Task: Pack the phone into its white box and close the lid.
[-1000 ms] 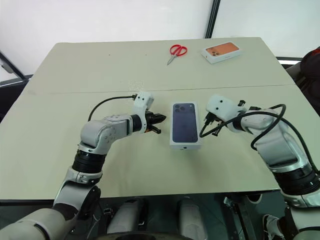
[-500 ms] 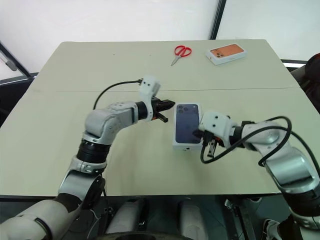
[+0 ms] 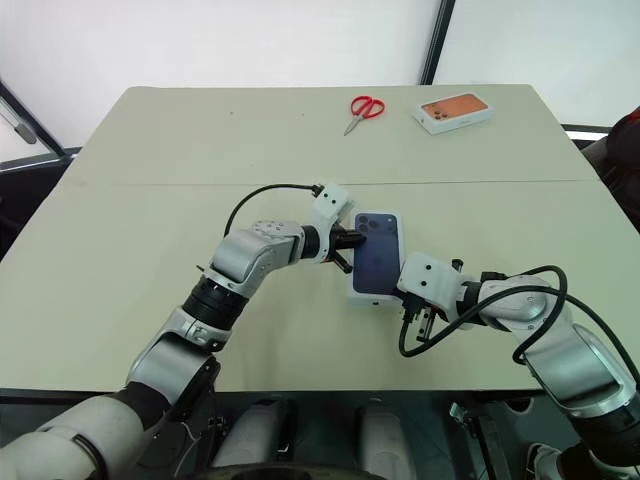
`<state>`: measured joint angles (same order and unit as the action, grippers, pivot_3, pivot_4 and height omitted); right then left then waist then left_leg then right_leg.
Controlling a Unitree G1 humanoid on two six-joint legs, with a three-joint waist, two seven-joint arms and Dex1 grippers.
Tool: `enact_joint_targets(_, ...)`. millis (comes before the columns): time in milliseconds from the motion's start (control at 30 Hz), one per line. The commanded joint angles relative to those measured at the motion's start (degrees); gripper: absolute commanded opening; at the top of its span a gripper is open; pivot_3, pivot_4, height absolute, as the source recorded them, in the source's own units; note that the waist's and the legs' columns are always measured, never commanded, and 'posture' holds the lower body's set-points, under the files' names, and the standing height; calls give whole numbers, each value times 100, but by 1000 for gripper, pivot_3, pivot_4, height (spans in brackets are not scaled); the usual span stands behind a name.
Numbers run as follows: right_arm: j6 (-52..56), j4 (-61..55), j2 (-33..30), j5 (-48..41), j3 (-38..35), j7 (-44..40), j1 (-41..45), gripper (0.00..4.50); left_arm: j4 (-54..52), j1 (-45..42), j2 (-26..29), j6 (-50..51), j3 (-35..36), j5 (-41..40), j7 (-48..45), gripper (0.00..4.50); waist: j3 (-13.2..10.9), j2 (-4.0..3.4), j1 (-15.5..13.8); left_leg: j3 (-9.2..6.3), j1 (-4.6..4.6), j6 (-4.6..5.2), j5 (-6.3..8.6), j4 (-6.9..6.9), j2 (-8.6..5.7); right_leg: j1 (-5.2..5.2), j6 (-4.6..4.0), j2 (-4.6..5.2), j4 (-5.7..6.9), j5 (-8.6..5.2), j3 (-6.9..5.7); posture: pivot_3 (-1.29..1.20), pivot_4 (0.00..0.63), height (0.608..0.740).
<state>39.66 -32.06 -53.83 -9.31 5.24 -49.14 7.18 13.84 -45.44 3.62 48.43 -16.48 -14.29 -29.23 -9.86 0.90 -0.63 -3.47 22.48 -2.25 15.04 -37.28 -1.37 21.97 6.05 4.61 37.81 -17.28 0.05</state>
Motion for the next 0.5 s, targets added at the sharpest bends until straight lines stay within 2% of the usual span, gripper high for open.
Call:
enact_joint_targets(33,83,250,326,-92,-361,350,325,14,-461,275,103,-363,588,-205,-1,0,-1,-1,34,0,0,0,0,0,7,2,0,0,1,0,1,0,150,740)
enact_joint_targets(133,-63,593,730,-110,-658,740,729,14,-1078,591,374,-651,1070,-361,-49,0,-5,-2,121,6,11,-4,-3,5,12,31,-1,-1,20,0,12,0,150,740)
enact_joint_targets(300,-334,1529,1136,-390,-1327,984,1359,14,-2326,1757,1520,-1236,2065,-519,-354,0,-5,-8,140,12,12,-12,-7,20,19,44,-1,-6,20,0,20,0,150,740)
enact_joint_targets(433,-569,2117,1232,-656,-1590,824,1551,14,-2406,2719,2419,-1723,2657,-473,-695,0,-6,-9,116,14,12,-7,-4,17,15,37,-2,0,15,0,19,0,150,740)
enact_joint_targets(500,-678,2344,1244,-758,-1620,705,1600,14,-2432,3100,2658,-1855,2957,-587,-794,0,-7,-9,95,13,13,-5,-3,15,12,35,-2,5,14,0,18,0,150,740)
